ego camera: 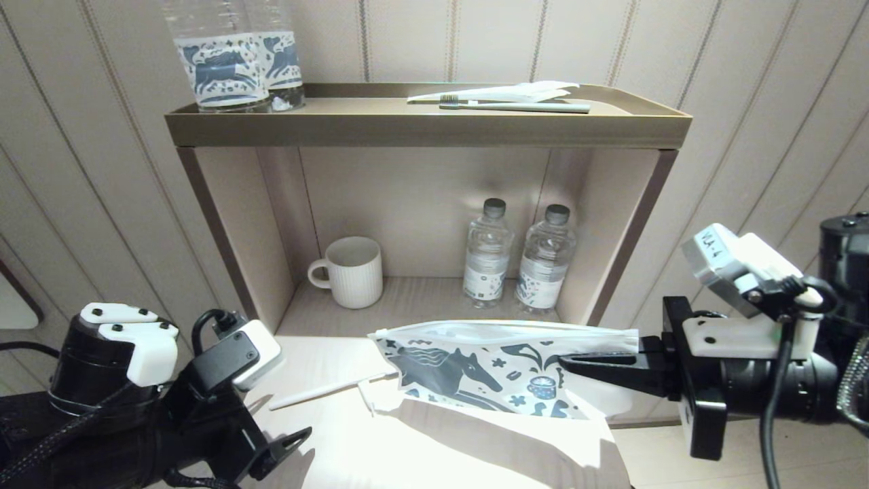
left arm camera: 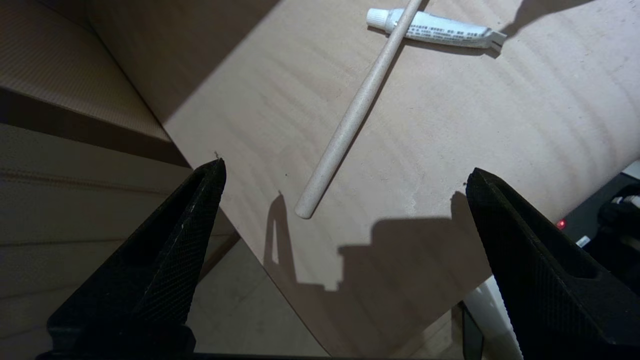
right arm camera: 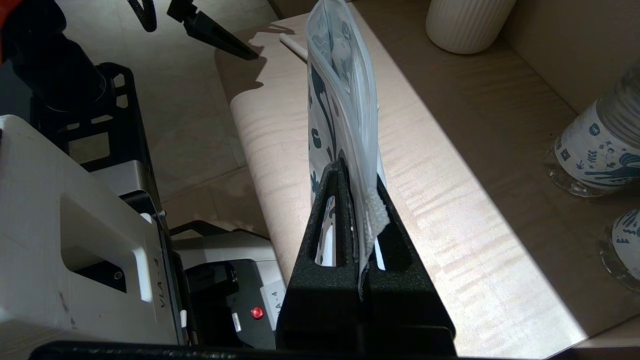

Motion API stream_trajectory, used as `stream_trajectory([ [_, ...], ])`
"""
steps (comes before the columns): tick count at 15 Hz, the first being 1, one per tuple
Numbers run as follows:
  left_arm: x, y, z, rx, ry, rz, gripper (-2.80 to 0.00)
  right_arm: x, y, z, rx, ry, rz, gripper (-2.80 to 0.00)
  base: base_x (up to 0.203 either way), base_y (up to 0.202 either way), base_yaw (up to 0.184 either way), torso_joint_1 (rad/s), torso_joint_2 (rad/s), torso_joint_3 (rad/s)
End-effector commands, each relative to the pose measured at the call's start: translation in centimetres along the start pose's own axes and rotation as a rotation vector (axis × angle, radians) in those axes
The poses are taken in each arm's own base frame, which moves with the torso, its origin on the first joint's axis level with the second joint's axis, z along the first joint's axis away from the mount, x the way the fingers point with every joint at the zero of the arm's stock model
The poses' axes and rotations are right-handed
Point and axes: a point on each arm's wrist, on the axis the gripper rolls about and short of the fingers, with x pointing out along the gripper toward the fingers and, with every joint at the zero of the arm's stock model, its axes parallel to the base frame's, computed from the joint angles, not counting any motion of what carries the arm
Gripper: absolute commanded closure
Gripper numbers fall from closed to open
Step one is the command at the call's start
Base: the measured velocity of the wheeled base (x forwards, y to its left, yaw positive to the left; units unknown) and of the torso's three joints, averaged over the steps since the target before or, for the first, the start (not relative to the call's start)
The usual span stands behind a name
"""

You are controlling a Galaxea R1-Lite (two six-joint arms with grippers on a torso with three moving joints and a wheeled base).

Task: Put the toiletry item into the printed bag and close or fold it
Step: Pick up a toothbrush

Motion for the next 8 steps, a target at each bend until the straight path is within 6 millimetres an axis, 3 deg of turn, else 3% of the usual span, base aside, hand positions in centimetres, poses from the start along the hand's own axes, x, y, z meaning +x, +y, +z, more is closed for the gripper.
stream_trajectory([
  [1, 1.5, 0.0, -0.2, 0.001, 0.050, -0.010, -2.80, 0.0, 0.0, 0.0, -0.004, -0.003, 0.004, 0.00, 0.000, 0.000, 0.000, 0.000, 0.00, 0.000],
  [8, 4.4, 1.0, 0.1, -0.017, 0.122, 0.020, -2.80, -0.1, 0.1, 0.1, -0.005, -0.005, 0.005, 0.00, 0.000, 0.000, 0.000, 0.000, 0.00, 0.000],
])
